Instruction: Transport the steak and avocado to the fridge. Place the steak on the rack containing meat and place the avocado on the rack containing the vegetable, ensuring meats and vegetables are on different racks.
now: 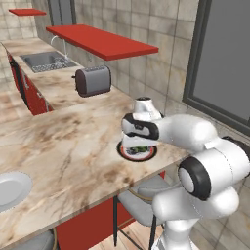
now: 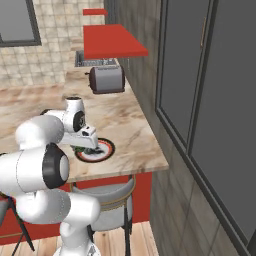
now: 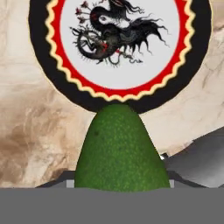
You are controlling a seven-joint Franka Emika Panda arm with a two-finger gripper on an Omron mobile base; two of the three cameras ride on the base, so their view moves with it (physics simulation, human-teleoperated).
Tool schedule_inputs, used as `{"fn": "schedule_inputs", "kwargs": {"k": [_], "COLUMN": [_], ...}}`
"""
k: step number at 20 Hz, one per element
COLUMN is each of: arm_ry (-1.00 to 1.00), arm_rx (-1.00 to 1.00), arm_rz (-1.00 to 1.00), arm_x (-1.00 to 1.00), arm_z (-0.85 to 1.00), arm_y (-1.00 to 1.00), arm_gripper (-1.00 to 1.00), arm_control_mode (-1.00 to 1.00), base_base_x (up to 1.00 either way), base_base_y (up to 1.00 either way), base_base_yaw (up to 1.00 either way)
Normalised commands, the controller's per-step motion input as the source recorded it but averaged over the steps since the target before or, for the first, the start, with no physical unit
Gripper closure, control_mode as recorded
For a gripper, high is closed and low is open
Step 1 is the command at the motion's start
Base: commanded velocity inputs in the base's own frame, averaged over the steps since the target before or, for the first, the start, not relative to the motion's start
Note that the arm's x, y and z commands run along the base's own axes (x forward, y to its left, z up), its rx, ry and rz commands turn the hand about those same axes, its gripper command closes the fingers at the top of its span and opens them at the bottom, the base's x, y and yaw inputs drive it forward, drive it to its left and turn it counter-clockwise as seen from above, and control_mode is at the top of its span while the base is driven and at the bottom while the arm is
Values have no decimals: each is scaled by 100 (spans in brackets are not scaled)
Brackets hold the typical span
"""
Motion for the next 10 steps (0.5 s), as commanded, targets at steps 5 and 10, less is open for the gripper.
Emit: {"fn": "schedule_inputs", "kwargs": {"k": [5, 10], "arm_ry": [0, -7], "arm_rx": [1, 0], "arm_rz": [10, 11], "arm_x": [-95, -97], "arm_z": [100, 94], "arm_y": [-10, -18], "arm_gripper": [100, 100], "arm_control_mode": [-100, -100], "base_base_x": [0, 0], "base_base_y": [0, 0], "base_base_yaw": [0, 0]}}
